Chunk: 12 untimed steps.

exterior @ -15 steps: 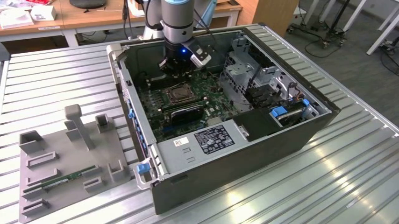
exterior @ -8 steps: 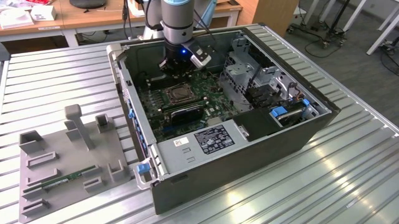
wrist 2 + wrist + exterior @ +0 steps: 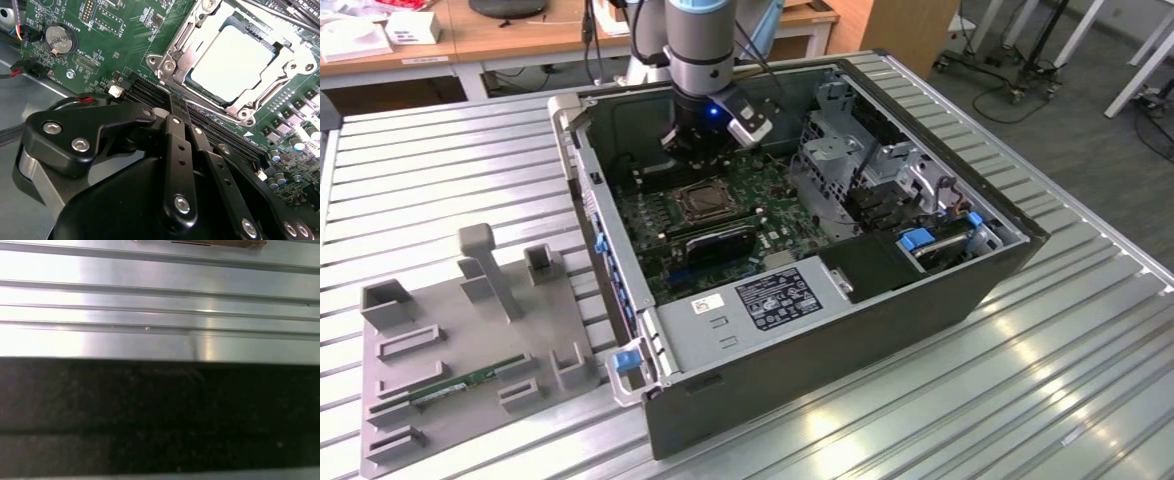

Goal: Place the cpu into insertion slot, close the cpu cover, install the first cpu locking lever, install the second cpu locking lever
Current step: 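Install the first cpu locking lever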

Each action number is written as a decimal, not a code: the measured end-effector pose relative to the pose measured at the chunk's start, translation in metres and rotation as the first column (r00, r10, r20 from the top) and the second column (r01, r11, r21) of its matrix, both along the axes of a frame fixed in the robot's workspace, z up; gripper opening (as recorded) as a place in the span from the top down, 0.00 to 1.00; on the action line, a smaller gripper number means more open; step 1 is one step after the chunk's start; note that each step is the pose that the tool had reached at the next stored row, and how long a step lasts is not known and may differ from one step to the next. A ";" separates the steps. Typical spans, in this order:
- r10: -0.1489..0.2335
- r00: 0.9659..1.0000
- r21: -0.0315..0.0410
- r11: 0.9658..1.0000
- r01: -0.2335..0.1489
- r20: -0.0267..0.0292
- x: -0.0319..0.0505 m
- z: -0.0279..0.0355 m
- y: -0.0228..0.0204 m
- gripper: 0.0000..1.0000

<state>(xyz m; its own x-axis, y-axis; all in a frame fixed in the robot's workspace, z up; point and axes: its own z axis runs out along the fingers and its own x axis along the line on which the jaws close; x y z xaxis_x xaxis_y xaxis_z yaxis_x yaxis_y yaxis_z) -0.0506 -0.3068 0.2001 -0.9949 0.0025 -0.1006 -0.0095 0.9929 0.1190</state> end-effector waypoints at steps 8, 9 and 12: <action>0.000 1.000 0.000 1.000 0.000 0.001 0.0000 -0.0017 -0.0011 0.89; 0.000 1.000 0.000 1.000 0.000 0.001 0.0000 -0.0017 -0.0013 0.89; 0.000 1.000 0.000 1.000 0.000 0.001 0.0000 -0.0017 -0.0022 0.89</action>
